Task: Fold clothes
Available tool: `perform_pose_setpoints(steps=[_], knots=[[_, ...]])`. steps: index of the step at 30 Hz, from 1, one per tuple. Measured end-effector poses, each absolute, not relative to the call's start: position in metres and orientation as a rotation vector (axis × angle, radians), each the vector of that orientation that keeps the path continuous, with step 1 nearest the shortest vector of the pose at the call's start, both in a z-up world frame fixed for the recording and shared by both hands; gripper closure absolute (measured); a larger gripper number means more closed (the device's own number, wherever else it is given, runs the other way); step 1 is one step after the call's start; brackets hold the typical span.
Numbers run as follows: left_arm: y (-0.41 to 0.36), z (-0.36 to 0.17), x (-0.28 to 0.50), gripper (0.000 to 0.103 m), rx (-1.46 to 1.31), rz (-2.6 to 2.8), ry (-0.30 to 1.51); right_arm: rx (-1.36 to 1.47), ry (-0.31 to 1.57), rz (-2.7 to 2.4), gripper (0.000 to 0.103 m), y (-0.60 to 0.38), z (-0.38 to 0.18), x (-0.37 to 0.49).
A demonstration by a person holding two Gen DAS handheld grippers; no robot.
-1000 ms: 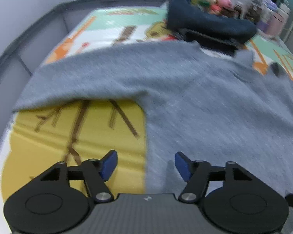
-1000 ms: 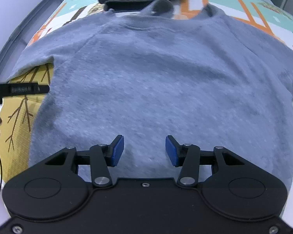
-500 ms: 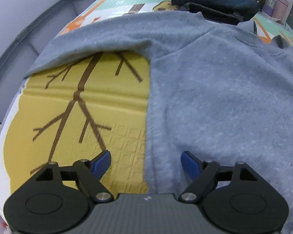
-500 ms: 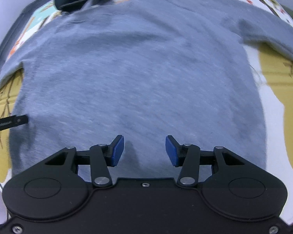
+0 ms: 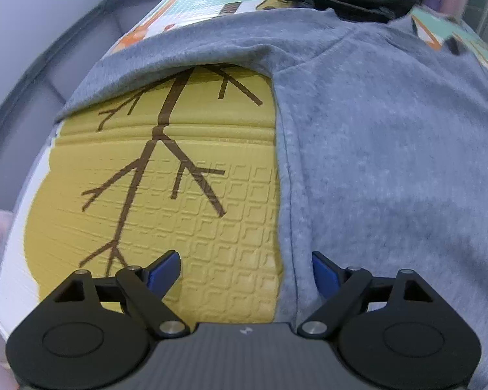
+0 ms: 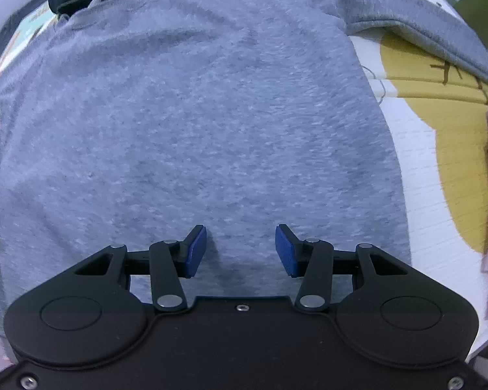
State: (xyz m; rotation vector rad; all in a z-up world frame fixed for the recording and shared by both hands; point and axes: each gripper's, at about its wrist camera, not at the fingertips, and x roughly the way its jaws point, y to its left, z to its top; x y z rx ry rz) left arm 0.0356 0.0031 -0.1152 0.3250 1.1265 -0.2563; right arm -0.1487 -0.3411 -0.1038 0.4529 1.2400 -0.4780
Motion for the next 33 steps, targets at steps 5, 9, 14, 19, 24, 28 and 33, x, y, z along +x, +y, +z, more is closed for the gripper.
perform_pose_setpoints(steps=[5,9,14,19,24,28,33], knots=[[0.017,-0.114,0.025,0.015,0.351,-0.256,1.123,0.449,1.232,-0.498,0.058,-0.344,-0.104,-0.153],[0.032,-0.113,0.02,0.015,0.324,-0.265,1.134,0.47,1.206,-0.503,0.058,-0.349,-0.104,-0.158],[0.046,-0.101,0.016,0.025,0.215,-0.291,1.14,0.479,1.188,-0.535,0.058,-0.354,-0.102,-0.163],[0.044,-0.082,-0.002,0.026,0.192,-0.316,1.102,0.524,1.152,-0.489,0.058,-0.354,-0.09,-0.173],[0.034,-0.084,-0.031,0.026,0.195,-0.337,1.128,0.46,1.164,-0.345,0.058,-0.338,-0.078,-0.178],[0.03,-0.094,-0.053,0.026,0.192,-0.299,1.171,0.441,1.227,-0.294,0.058,-0.338,-0.082,-0.191],[0.028,-0.104,-0.076,0.025,0.172,-0.265,1.21,0.437,1.262,-0.276,0.058,-0.348,-0.086,-0.217]])
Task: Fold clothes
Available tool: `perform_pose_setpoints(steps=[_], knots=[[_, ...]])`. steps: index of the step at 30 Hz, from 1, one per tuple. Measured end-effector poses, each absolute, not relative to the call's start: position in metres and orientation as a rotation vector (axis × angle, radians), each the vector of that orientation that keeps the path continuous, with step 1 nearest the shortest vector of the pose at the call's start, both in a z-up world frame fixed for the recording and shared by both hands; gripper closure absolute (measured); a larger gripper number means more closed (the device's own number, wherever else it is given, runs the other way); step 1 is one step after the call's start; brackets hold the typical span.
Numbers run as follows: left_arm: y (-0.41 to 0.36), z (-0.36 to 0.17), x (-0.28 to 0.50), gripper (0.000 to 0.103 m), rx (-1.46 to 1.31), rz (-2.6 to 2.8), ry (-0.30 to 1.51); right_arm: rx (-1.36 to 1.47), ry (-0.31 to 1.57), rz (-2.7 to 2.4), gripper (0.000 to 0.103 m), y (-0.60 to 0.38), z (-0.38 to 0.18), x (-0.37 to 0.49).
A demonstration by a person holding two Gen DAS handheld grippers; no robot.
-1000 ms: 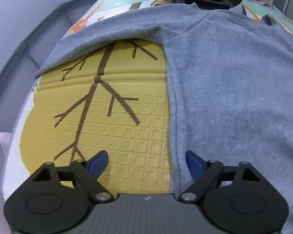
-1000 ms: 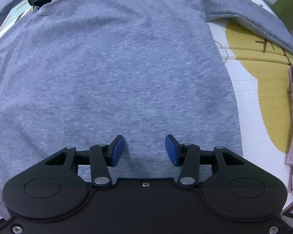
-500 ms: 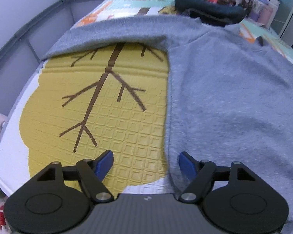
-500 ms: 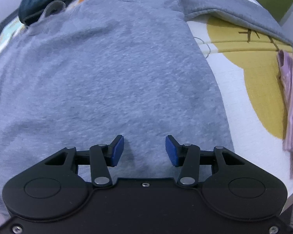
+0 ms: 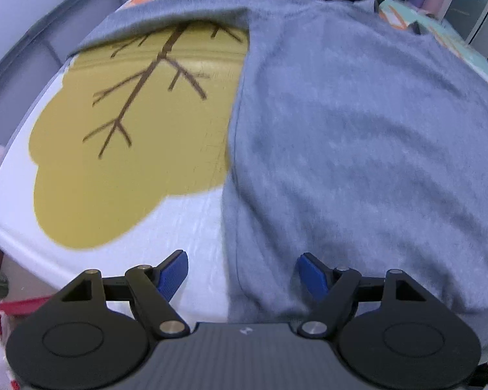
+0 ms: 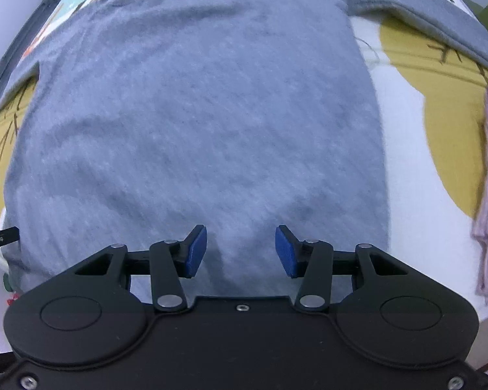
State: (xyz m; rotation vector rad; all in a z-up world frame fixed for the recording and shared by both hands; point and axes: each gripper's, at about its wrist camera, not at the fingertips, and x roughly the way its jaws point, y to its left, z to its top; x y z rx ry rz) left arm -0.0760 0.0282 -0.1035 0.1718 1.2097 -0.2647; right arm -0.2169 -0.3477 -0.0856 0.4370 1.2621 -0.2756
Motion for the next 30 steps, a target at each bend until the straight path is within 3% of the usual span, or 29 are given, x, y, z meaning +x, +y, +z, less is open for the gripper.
perform_pose_setpoints(steps=[6,11,14,24,28,30], knots=[[0.035,-0.108,-0.086,0.028,0.093,-0.222,1.222,0.435,1.269,-0.292,0.058,-0.362,-0.087,-0.244],[0.031,-0.105,-0.086,0.062,0.105,-0.248,1.207,0.429,1.268,-0.303,0.058,-0.369,-0.088,-0.259],[0.03,-0.103,-0.085,0.068,0.126,-0.258,1.213,0.435,1.262,-0.315,0.058,-0.37,-0.087,-0.267],[0.045,-0.1,-0.078,0.073,0.16,-0.291,1.269,0.433,1.29,-0.393,0.058,-0.366,-0.094,-0.275],[0.05,-0.098,-0.074,0.068,0.142,-0.294,1.275,0.398,1.3,-0.408,0.058,-0.359,-0.094,-0.272],[0.049,-0.094,-0.073,0.061,0.149,-0.289,1.271,0.399,1.301,-0.42,0.058,-0.358,-0.094,-0.271]])
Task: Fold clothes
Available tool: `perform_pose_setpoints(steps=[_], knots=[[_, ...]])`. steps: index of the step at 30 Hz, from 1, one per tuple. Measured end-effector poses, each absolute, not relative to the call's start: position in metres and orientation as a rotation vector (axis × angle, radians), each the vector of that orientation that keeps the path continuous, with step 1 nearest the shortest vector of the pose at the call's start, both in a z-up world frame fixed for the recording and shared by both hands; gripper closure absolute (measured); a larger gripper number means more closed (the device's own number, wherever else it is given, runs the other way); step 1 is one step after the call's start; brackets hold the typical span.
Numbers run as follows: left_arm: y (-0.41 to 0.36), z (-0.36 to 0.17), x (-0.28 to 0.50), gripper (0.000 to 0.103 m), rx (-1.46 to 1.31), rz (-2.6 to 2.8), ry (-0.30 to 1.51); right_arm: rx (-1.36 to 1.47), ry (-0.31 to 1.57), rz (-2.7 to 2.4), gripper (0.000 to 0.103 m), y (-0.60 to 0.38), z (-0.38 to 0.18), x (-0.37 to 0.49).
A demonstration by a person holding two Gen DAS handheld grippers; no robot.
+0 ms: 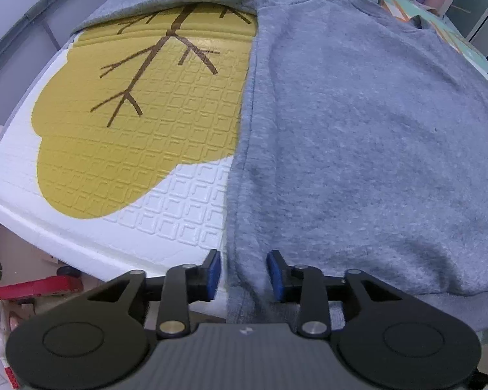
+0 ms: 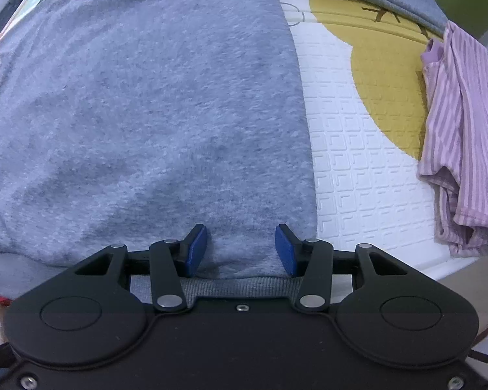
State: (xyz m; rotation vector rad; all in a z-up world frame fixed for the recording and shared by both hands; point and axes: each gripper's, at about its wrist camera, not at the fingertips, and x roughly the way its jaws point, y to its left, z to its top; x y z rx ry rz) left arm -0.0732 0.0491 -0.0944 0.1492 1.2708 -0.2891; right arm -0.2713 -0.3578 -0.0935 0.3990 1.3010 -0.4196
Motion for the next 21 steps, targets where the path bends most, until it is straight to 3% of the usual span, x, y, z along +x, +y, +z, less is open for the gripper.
perform_pose_setpoints(steps=[4,13,21], knots=[[0.048,-0.08,-0.071,0.059,0.145,-0.284,1.229,0.416,1.285,-0.467,0.058,-0.359,-0.083,-0.268],[0.011,-0.043,-0.064,0.033,0.124,-0.361,1.104,0.372,1.157,-0.435,0.057,-0.338,-0.045,-0.246],[-0.051,-0.028,-0.067,0.025,0.155,-0.446,1.047,0.357,1.06,-0.383,0.054,-0.311,-0.016,-0.223]])
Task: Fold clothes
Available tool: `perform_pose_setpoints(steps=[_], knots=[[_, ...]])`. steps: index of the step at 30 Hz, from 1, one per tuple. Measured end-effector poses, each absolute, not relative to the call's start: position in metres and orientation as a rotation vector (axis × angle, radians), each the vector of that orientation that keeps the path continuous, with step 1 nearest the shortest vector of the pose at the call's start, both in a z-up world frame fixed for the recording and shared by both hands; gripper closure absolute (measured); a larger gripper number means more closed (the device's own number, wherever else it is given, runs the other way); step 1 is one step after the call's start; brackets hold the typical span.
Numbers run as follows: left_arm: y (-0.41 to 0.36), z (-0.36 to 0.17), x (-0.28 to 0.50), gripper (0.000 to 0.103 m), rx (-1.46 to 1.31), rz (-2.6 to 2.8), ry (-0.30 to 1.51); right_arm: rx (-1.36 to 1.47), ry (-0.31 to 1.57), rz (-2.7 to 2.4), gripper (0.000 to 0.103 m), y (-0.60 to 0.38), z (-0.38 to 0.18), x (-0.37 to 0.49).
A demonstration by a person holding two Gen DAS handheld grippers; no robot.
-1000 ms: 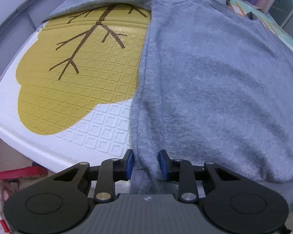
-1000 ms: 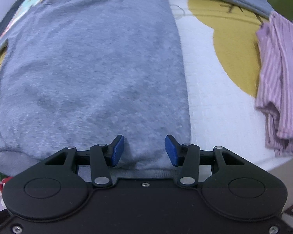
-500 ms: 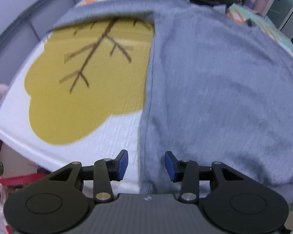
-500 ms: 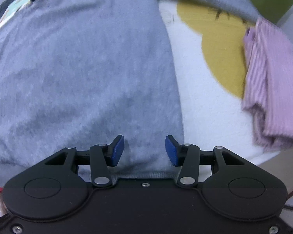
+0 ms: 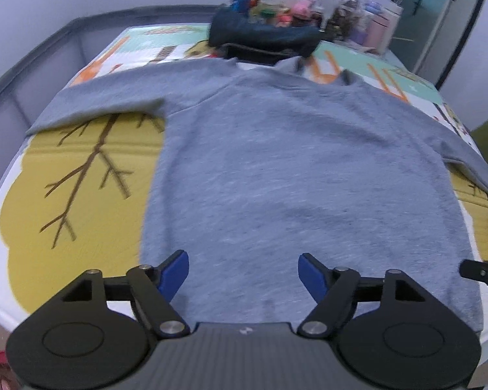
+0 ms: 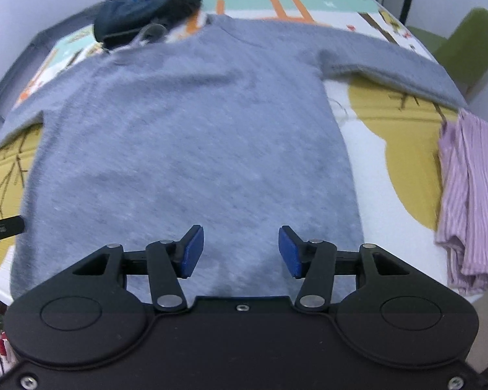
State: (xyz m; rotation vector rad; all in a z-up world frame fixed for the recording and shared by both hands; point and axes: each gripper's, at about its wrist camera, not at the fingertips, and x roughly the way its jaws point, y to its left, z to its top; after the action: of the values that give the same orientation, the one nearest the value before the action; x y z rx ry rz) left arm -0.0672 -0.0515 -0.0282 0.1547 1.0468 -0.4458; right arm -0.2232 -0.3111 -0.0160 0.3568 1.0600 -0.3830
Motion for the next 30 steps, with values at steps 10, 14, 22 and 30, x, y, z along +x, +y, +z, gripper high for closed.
perform_pose_setpoints(steps=[10,14,22,30], knots=[[-0.092,-0.028,-0.081,0.02,0.206,-0.515,1.082,0.382,1.073,-0.373,0.042,-0.293,0.0,-0.213],[-0.094,-0.029,-0.079,0.019,0.198,-0.51,1.094,0.38,1.076,-0.393,0.032,-0.294,0.0,-0.214],[-0.091,-0.033,-0.074,0.019,0.176,-0.515,1.133,0.345,1.128,-0.423,0.031,-0.305,0.007,-0.197],[-0.095,-0.033,-0.07,0.019,0.22,-0.523,1.161,0.272,1.136,-0.452,0.031,-0.31,0.03,-0.173]])
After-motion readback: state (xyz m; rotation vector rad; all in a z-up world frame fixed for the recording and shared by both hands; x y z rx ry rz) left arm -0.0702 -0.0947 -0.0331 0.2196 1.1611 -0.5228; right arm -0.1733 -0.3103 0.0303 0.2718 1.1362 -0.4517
